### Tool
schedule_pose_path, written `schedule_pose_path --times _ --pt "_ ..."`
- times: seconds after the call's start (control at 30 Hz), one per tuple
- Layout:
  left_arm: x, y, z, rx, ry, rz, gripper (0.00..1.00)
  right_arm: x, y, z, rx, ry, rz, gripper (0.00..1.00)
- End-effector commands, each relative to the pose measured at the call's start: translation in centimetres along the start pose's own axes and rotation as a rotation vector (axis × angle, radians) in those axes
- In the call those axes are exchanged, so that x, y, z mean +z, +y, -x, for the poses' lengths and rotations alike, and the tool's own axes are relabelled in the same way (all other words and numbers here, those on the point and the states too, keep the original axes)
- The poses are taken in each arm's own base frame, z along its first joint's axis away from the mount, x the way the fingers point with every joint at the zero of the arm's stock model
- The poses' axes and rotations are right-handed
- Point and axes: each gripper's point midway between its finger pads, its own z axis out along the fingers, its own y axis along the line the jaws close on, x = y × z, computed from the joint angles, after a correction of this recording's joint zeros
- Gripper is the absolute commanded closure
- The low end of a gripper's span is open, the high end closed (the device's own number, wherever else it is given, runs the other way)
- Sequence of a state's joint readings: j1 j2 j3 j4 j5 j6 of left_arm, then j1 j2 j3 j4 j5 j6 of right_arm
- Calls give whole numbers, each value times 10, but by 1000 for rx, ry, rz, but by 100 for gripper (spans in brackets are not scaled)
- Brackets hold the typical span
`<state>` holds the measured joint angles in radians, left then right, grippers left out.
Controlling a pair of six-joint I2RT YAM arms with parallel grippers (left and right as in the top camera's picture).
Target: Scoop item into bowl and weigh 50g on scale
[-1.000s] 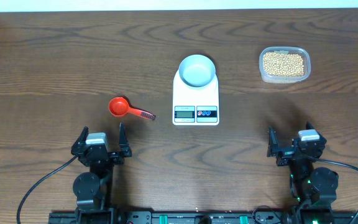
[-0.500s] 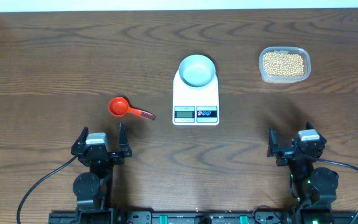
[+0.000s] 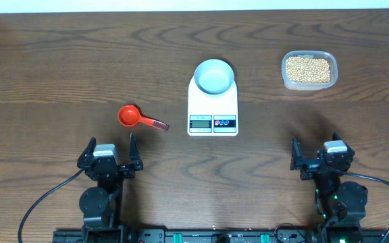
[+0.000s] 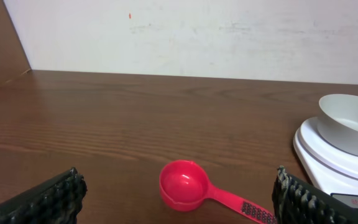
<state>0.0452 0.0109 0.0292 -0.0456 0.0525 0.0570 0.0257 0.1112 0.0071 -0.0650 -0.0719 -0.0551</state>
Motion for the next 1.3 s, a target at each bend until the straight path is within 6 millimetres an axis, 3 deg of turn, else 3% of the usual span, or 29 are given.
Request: schedule_pose_path --times 0.0,0.7,1.03,1.27 --pt "2 4 -12 12 28 21 2 0 2 -2 5 5 10 1" --pt "-10 4 52 -19 -142 19 2 0 2 -2 5 5 10 1" --pt "-10 4 64 -60 -130 20 2 0 2 -2 5 5 10 1" --pt "-8 11 85 -114 -117 60 2 0 2 -2 5 5 10 1"
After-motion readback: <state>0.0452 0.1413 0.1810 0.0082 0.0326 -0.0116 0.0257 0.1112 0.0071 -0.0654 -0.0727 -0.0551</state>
